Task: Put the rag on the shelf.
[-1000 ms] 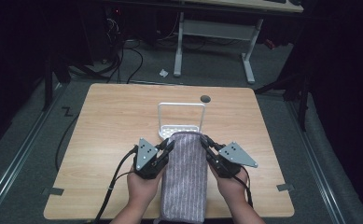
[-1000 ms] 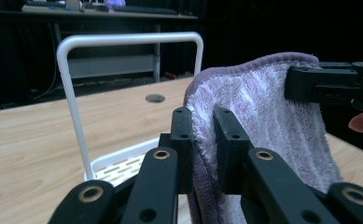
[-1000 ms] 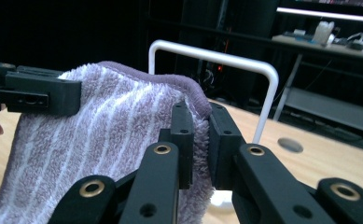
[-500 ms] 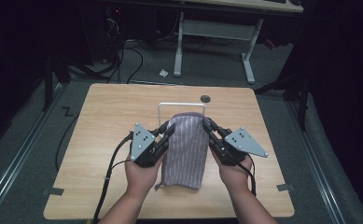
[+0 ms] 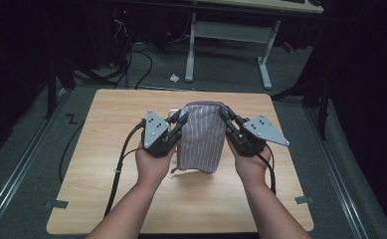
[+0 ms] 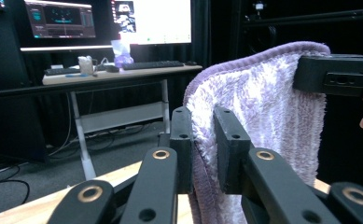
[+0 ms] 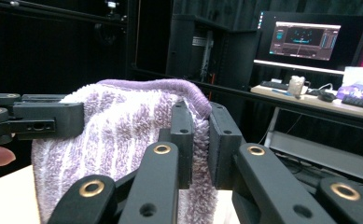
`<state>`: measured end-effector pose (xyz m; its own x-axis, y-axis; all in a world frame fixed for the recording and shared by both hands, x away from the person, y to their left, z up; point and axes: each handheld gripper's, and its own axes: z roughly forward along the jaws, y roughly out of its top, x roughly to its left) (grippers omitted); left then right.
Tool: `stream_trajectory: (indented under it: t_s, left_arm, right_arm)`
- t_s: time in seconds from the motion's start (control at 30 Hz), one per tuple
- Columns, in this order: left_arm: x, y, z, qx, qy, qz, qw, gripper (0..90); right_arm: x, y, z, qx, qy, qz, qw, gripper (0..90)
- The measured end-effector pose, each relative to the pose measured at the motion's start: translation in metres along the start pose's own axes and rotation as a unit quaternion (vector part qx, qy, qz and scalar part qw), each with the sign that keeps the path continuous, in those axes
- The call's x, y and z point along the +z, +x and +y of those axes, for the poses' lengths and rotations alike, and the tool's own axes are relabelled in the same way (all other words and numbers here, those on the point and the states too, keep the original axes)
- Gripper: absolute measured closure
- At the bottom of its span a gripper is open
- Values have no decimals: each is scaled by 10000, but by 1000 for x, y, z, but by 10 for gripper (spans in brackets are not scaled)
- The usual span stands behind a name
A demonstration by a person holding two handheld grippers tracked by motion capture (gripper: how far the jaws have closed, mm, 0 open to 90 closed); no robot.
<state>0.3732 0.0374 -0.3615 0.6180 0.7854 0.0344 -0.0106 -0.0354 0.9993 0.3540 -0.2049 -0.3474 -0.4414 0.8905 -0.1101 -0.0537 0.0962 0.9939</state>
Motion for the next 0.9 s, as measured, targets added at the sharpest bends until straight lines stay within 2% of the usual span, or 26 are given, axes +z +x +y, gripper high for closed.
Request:
stream_trajectory:
  t_s: [0.1, 0.17, 0.23, 0.37, 0.47, 0.53, 0.67, 0.8, 0.9]
  left_arm:
    - [4, 5, 6, 20, -64, -8, 10000, 792]
    - [6, 8, 11, -41, -161, 7, 9999, 793]
    - [8, 10, 15, 83, -180, 106, 9997, 794]
    - [14, 19, 19, 66, -262, 130, 9995, 793]
    - [17, 23, 20, 21, -231, 142, 9996, 793]
    - [22, 28, 23, 72, -218, 226, 9995, 794]
    - [30, 34, 25, 121, -223, 262, 9993, 794]
    - [41, 44, 26, 237, -94, 398, 9989, 794]
    - [49, 52, 27, 232, 2, 480, 9986, 794]
  right_arm:
    - [7, -5, 6, 41, -5, -18, 10000, 826]
    - [11, -8, 11, 96, -34, -6, 9999, 826]
    - [14, -10, 15, 139, -88, 7, 9999, 826]
    - [27, -10, 24, 85, -122, -15, 9999, 826]
    - [32, -13, 26, 160, -131, 44, 9998, 828]
    - [39, -14, 29, 172, -143, 76, 9997, 828]
    - [48, -17, 31, 190, -144, 65, 9997, 828]
    - [62, -21, 30, 250, -126, 85, 9996, 828]
    - [74, -24, 27, 261, -45, 81, 9996, 828]
